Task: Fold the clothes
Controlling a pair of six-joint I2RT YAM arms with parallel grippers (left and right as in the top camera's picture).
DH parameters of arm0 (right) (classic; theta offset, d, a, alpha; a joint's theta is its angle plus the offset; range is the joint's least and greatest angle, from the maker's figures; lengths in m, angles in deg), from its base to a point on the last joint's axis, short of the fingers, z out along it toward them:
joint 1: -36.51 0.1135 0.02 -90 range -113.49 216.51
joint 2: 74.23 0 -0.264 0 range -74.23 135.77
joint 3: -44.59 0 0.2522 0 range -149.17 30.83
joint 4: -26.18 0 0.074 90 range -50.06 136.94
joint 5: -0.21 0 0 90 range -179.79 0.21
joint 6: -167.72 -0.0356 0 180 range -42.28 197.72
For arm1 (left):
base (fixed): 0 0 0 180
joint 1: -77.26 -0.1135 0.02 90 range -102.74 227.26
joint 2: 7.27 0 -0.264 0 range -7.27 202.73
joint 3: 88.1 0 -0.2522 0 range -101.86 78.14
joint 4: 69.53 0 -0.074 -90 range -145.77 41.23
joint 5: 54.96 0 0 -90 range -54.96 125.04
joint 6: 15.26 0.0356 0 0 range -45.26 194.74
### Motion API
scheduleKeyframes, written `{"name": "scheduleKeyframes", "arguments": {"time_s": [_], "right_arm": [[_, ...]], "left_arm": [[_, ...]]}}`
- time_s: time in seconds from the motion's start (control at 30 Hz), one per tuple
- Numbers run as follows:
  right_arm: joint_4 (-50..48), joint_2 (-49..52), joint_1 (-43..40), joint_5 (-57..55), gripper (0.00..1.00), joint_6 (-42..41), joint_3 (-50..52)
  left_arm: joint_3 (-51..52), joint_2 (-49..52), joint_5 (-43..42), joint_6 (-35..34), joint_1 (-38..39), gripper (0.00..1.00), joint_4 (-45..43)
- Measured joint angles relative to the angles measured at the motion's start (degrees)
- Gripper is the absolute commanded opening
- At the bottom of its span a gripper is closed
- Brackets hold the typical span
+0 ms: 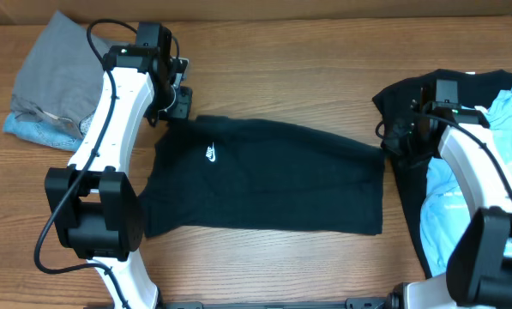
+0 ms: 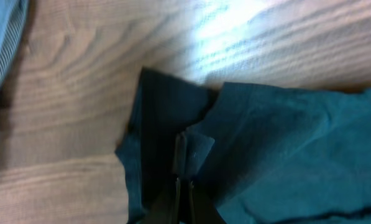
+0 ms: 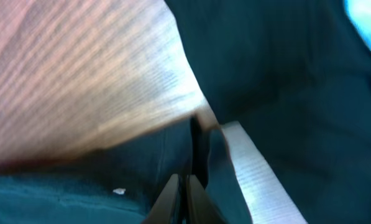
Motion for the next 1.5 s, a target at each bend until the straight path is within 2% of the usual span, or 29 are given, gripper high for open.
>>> {"name": "scheduleKeyframes", "arguments": {"time_s": [0.2,0.43,0.67,0.93,0.97,1.0,1.03,1.07,1.13,1.27,1.5], "right_arm": [[9.4,-3.0,0.0,-0.4,0.04,0.0,0.0],[15.7,-3.0,0.0,-2.6,0.04,0.0,0.0],[15.8,-3.0,0.0,-3.5,0.04,0.0,1.6],[13.5,-3.0,0.0,-3.7,0.06,0.0,6.6],[13.5,-3.0,0.0,-3.7,0.10,0.0,6.9],[13.5,-3.0,0.0,-3.8,0.18,0.0,7.1],[13.6,-3.0,0.0,-3.8,0.31,0.2,7.2],[13.6,-3.0,0.0,-3.9,0.50,0.2,7.3],[13.4,-3.0,0.0,-4.0,0.61,0.0,7.3],[12.2,-3.0,0.0,-4.0,0.71,0.1,7.3],[8.5,-2.7,-1.8,0.7,0.72,2.1,7.3]], "left_arm": [[1.7,0.0,0.9,-0.1,0.0,0.04,4.1],[9.9,0.0,1.8,-1.2,0.0,0.04,6.6],[13.4,0.0,1.9,-2.9,-0.8,0.04,13.0],[13.4,-1.7,2.0,-3.5,-0.9,0.04,15.2],[13.4,-2.2,2.0,-3.5,-0.9,0.04,15.7],[13.4,-2.7,2.0,-3.5,-0.9,0.10,16.2],[13.4,-3.1,2.0,-3.5,-0.9,0.18,17.1],[13.4,-3.3,2.0,-3.8,-0.9,0.26,17.7],[13.4,-3.4,2.0,-4.0,-0.9,0.29,18.4],[13.8,-3.4,2.2,-4.4,-0.9,0.33,18.5],[13.9,-3.4,2.3,-4.4,-0.9,0.31,16.8]]}}
